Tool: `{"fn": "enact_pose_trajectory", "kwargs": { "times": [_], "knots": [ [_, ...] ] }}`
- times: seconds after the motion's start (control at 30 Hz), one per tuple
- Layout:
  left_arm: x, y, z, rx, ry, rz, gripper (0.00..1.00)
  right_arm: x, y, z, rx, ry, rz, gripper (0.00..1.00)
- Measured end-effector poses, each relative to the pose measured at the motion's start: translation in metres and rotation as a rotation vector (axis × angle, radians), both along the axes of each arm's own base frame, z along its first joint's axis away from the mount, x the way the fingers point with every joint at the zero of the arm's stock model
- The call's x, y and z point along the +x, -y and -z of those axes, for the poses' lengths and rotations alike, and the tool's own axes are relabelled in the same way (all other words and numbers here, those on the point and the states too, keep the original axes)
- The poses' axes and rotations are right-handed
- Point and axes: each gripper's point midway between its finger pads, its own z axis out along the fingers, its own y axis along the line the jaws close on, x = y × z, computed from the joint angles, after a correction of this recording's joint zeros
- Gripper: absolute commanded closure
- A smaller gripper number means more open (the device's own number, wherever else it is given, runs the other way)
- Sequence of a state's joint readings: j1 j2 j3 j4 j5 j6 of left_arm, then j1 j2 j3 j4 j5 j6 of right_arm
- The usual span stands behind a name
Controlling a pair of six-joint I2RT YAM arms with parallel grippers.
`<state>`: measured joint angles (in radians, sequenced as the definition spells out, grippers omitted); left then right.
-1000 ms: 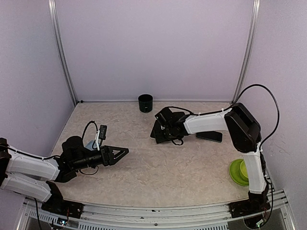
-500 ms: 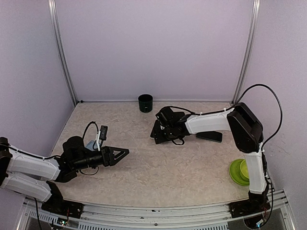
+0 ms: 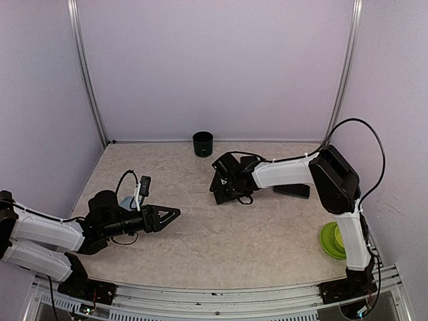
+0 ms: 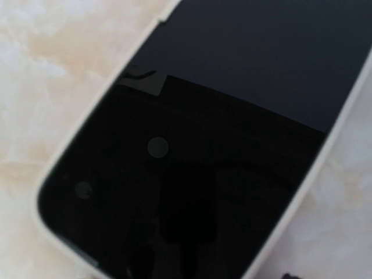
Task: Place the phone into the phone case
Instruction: Move the phone with the phone case to the corner of the board.
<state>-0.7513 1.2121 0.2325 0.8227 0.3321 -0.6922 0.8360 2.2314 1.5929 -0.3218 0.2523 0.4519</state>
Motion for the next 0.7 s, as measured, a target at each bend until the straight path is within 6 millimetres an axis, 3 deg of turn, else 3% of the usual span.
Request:
{"fn": "enact_pose_trajectory", "kwargs": {
  "times": [0.23, 0.7],
  "knots": [
    [0.000, 0.000, -0.001, -0.005, -0.003, -0.001, 0.34, 0.008, -0.002, 0.001, -0.001, 0.005, 0.027, 0.41],
    [0.000, 0.000, -0.004, -0.014, 0.006, -0.001, 0.34, 0.031, 0.008, 0.000, -0.008, 0.015, 0.059, 0.40]
  ]
}}
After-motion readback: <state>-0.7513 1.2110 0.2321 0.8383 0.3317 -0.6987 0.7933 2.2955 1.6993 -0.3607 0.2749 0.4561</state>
